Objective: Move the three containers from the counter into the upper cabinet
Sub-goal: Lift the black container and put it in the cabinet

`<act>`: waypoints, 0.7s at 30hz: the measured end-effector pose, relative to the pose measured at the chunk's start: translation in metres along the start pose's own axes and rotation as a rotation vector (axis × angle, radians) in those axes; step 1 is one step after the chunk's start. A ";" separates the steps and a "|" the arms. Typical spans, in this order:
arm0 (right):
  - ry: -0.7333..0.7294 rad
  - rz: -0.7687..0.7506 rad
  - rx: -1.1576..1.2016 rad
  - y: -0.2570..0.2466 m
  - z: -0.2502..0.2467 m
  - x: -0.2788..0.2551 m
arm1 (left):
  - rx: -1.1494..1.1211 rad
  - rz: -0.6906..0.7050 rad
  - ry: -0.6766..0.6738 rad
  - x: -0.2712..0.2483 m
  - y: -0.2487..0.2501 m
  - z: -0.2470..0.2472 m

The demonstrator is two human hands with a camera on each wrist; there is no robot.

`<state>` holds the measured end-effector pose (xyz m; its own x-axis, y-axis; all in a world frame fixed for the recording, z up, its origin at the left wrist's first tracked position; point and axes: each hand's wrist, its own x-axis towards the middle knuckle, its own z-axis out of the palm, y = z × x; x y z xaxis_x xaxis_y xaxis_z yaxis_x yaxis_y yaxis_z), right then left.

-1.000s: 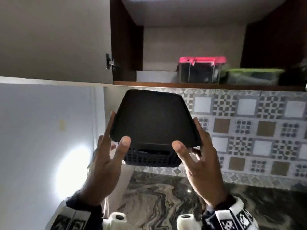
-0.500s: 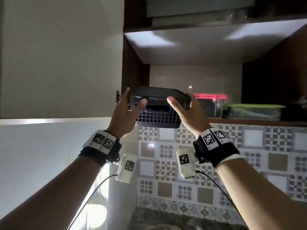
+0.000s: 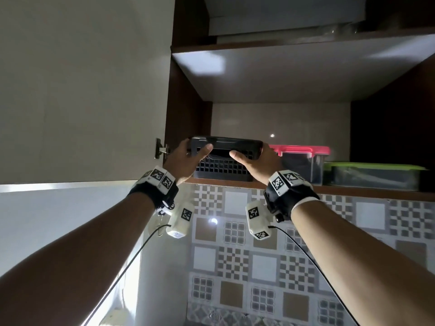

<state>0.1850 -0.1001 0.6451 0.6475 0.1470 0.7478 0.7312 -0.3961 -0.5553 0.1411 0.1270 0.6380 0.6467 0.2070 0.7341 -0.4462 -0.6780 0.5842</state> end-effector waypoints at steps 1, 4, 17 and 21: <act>-0.008 0.012 -0.024 0.001 0.002 0.004 | 0.024 -0.004 -0.015 0.005 -0.002 0.002; 0.007 0.038 -0.058 0.015 0.011 0.021 | 0.113 -0.018 -0.048 0.019 -0.008 0.006; 0.011 0.085 -0.429 0.039 0.037 0.023 | 0.510 -0.027 -0.017 0.039 -0.059 0.040; 0.004 0.114 -0.455 0.038 0.037 0.025 | 0.568 0.003 0.022 0.040 -0.066 0.043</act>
<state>0.2370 -0.0778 0.6292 0.7165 0.0763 0.6934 0.4868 -0.7667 -0.4186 0.2230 0.1499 0.6139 0.6303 0.2147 0.7461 -0.0412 -0.9504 0.3083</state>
